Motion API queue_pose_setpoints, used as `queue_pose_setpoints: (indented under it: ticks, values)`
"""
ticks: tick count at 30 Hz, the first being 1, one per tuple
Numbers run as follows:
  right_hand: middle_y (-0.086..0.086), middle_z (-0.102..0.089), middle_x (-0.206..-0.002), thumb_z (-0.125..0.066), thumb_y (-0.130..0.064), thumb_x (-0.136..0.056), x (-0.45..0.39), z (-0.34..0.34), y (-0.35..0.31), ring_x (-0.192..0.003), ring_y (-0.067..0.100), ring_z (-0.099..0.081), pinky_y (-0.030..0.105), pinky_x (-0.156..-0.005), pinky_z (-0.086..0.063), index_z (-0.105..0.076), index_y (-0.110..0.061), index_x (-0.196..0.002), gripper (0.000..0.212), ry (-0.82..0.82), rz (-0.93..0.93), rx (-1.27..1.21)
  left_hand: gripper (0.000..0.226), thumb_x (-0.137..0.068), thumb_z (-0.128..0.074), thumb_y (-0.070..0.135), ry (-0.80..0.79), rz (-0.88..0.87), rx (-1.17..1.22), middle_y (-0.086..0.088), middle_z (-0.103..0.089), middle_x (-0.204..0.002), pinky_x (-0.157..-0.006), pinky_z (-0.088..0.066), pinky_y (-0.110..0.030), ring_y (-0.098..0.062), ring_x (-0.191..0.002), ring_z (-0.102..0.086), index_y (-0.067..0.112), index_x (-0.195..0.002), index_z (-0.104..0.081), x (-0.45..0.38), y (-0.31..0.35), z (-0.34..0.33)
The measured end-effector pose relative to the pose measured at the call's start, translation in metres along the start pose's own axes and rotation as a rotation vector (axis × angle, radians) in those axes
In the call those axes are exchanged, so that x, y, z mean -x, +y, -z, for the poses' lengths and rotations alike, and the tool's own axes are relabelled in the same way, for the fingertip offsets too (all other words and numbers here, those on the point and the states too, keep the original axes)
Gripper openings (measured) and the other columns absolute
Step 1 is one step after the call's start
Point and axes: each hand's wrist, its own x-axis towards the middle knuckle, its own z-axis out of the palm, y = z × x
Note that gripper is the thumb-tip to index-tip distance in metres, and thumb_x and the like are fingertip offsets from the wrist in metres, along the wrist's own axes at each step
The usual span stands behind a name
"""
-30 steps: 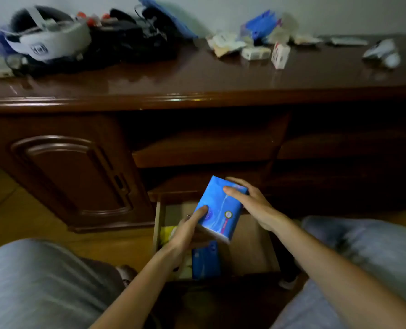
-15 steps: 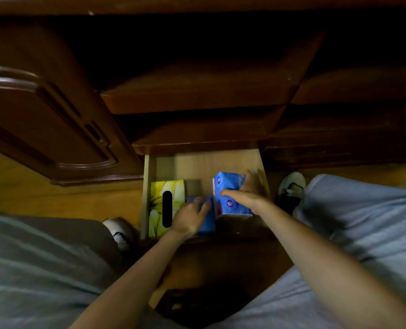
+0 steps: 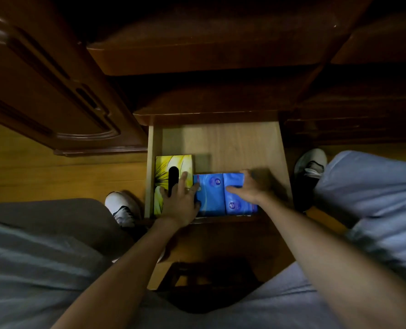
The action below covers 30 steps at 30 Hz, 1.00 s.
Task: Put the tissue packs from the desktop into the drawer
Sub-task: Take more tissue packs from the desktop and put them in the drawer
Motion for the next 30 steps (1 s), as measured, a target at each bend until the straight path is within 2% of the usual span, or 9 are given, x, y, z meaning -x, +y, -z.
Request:
queue_pose_setpoints:
  ticks: [4,6,13,16,19,22,24,27,30]
  values:
    - [0.016,-0.042,-0.154,-0.075,-0.036,-0.091,0.003,-0.007,0.011,-0.128,0.037,-0.053,0.048,-0.102,-0.048,-0.015,-0.031,-0.160,0.091,0.008,0.009,0.080,0.080,-0.091,-0.053,0.056,0.006,0.029,-0.052,-0.010,0.004,-0.162,-0.109,-0.012,-0.077,-0.038,-0.147,-0.011,0.033,-0.157,-0.014,-0.006,0.007,-0.001]
    - [0.017,-0.038,-0.156,-0.073,-0.034,-0.092,0.004,-0.011,0.013,-0.128,0.038,-0.053,0.047,-0.096,-0.049,-0.014,-0.033,-0.160,0.090,0.015,0.014,0.059,0.086,-0.088,-0.055,0.061,-0.010,0.036,-0.100,-0.014,0.003,-0.161,-0.107,-0.013,-0.079,-0.041,-0.146,-0.008,0.035,-0.157,-0.011,-0.008,0.009,-0.002]
    - [0.017,-0.024,-0.165,-0.072,-0.031,-0.094,0.013,-0.002,-0.001,-0.142,0.041,-0.040,0.052,-0.106,-0.041,0.003,-0.038,-0.161,0.101,-0.045,-0.023,0.033,0.081,-0.084,-0.053,0.068,-0.122,0.064,-0.133,-0.008,0.000,-0.156,-0.105,-0.020,-0.076,-0.040,-0.140,-0.019,0.038,-0.153,-0.022,-0.013,0.016,0.023]
    - [0.021,-0.013,-0.168,-0.072,-0.027,-0.094,0.031,-0.002,-0.010,-0.149,0.042,-0.030,0.054,-0.116,-0.034,0.023,-0.037,-0.157,0.115,-0.046,-0.055,0.072,0.067,-0.087,-0.056,0.060,-0.268,0.018,-0.042,-0.004,-0.005,-0.160,-0.112,-0.024,-0.064,-0.036,-0.143,-0.018,0.032,-0.146,-0.040,-0.014,0.009,0.042]
    - [0.019,-0.005,-0.170,-0.071,-0.030,-0.094,0.051,0.012,-0.024,-0.153,0.040,-0.021,0.050,-0.120,-0.029,0.021,-0.032,-0.158,0.113,-0.075,-0.041,0.320,0.058,-0.095,-0.056,0.047,-0.304,-0.055,0.038,-0.010,-0.031,-0.157,-0.111,-0.036,-0.044,-0.032,-0.142,-0.030,0.019,-0.145,-0.045,-0.012,0.004,0.079]
    - [0.012,-0.010,-0.170,-0.069,-0.030,-0.094,0.077,0.050,-0.056,-0.155,0.034,-0.016,0.041,-0.121,-0.024,-0.002,-0.024,-0.164,0.098,-0.033,0.107,0.354,0.052,-0.098,-0.050,0.046,-0.061,-0.126,-0.028,-0.001,-0.040,-0.152,-0.094,-0.048,-0.038,-0.026,-0.130,-0.049,0.028,-0.146,-0.042,-0.002,0.004,0.136]
    - [0.006,-0.029,-0.165,-0.067,-0.032,-0.096,0.101,0.088,-0.087,-0.150,0.029,-0.032,0.039,-0.117,-0.033,-0.024,-0.023,-0.161,0.078,0.146,0.267,0.372,0.040,-0.099,-0.046,0.042,0.218,-0.171,-0.033,0.005,-0.047,-0.146,-0.084,-0.052,-0.034,-0.019,-0.115,-0.061,0.034,-0.137,-0.051,0.007,0.012,0.186]
    - [-0.008,-0.061,-0.135,-0.062,-0.030,-0.098,0.145,0.159,-0.136,-0.120,0.013,-0.060,0.033,-0.093,-0.053,-0.059,-0.032,-0.135,0.038,0.628,0.571,0.332,0.030,-0.097,-0.052,0.030,0.730,-0.363,-0.030,0.006,-0.064,-0.123,-0.075,-0.056,-0.032,-0.017,-0.106,-0.065,0.030,-0.125,-0.063,0.023,0.039,0.273]
    - [-0.015,-0.067,-0.100,-0.059,-0.023,-0.096,0.193,0.229,-0.186,-0.093,0.005,-0.061,0.020,-0.066,-0.050,-0.068,-0.031,-0.106,0.016,1.091,0.924,0.251,0.022,-0.094,-0.056,0.021,1.134,-0.542,-0.021,0.003,-0.068,-0.105,-0.069,-0.055,-0.031,-0.017,-0.100,-0.062,0.020,-0.112,-0.069,0.042,0.071,0.362]
